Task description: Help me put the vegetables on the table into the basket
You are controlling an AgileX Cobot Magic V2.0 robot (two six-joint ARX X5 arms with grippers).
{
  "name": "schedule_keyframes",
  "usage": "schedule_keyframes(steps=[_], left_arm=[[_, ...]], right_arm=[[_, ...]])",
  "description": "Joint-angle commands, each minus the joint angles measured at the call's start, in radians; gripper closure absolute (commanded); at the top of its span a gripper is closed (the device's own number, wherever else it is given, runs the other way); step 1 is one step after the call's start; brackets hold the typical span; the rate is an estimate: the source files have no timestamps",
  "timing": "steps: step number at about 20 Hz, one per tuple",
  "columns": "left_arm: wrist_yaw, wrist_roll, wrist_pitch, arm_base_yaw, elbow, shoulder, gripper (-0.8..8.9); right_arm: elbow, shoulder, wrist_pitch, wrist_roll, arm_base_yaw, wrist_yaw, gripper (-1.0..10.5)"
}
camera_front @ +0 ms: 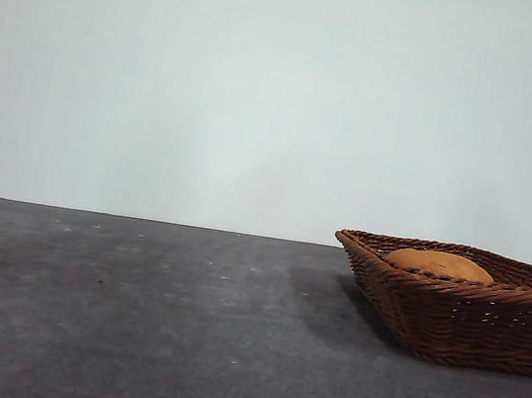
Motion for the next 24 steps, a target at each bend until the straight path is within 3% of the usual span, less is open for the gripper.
schedule_keyframes(steps=[1,3,6,11,14,19,24], left_arm=[[-0.053,0.002,0.038,0.012,-0.003,-0.041,8.18],[-0.112,0.043,0.083,0.068,-0.004,-0.083,8.18],[-0.069,0.100,0.206,0.204,-0.042,-0.164,8.18],[-0.030,0.129,0.614,0.336,-0.406,-0.375,8.18],[-0.026,0.119,0.796,0.356,-0.684,-0.505,8.18],[-0.033,0.094,0.962,0.357,-1.067,-0.673,8.17],[-0.092,-0.009,1.073,0.360,-1.349,-0.841,8.18]], right_arm=[[-0.006,0.003,-0.021,0.001,0.000,0.005,9.5],[-0.006,0.003,-0.021,0.001,0.000,0.005,9.5],[-0.006,0.003,-0.021,0.001,0.000,0.005,9.5],[-0.006,0.003,-0.021,0.001,0.000,0.005,9.5],[-0.006,0.003,-0.021,0.001,0.000,0.005,9.5],[-0.006,0.003,-0.021,0.001,0.000,0.005,9.5],[-0.006,0.003,-0.021,0.001,0.000,0.005,9.5]])
